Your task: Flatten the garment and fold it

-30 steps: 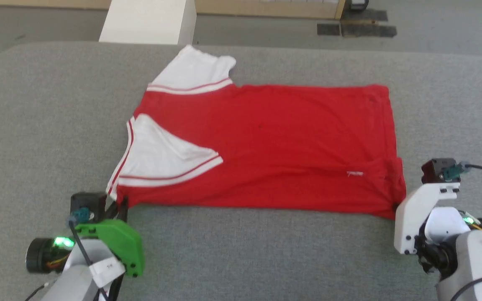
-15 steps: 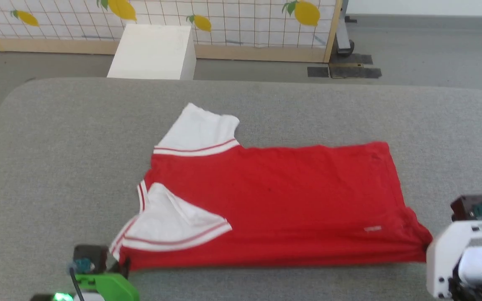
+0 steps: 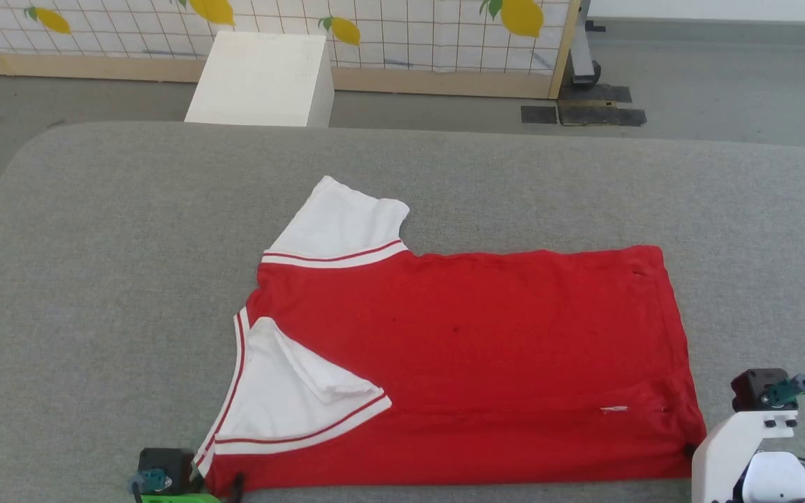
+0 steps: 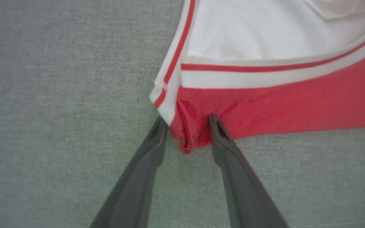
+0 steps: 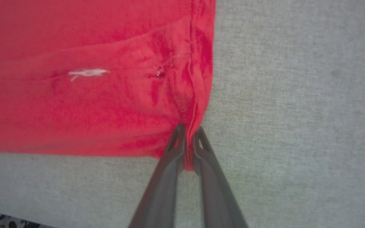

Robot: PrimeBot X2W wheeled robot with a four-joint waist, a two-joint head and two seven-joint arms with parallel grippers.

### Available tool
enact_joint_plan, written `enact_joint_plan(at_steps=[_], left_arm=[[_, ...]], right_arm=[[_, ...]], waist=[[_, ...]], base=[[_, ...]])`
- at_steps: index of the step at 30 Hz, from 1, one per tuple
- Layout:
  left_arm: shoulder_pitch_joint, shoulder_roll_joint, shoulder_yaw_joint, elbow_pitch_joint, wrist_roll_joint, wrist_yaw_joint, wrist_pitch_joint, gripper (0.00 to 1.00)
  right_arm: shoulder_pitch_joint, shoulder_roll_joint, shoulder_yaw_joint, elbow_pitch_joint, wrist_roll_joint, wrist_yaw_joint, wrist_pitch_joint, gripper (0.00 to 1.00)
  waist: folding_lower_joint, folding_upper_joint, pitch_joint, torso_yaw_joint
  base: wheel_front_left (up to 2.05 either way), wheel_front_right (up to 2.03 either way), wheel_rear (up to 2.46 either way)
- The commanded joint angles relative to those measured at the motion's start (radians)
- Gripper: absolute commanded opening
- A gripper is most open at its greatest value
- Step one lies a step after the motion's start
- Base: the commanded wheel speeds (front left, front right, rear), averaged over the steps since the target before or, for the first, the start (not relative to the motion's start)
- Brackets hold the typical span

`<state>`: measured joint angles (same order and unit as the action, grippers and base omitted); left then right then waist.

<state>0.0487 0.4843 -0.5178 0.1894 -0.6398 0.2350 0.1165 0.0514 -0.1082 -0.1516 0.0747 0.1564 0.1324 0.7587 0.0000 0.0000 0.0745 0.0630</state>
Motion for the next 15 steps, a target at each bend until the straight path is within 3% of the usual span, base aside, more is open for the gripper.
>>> enact_joint_plan(at_steps=[1,10,15], left_arm=[[-0.013,-0.006,-0.004,0.020,0.010,-0.013,-0.015,1.00],[-0.058,-0.019,0.034,-0.002,0.064,-0.009,-0.224,1.00],[-0.097,-0.032,0.066,-0.044,0.099,-0.016,-0.348,1.00]], right_arm=[[-0.017,0.000,0.005,0.005,-0.012,-0.002,-0.023,1.00],[-0.054,0.016,-0.003,-0.051,-0.008,-0.002,-0.230,1.00],[-0.069,0.008,0.025,-0.099,0.001,-0.002,-0.439,1.00]], waist=[[0.0000,0.0000,-0.010,0.000],[0.0000,0.0000,-0.051,-0.012],[0.0000,0.0000,-0.064,-0.025]], base=[[0.00,0.00,0.00],[0.00,0.00,0.00],[0.00,0.00,0.00]])
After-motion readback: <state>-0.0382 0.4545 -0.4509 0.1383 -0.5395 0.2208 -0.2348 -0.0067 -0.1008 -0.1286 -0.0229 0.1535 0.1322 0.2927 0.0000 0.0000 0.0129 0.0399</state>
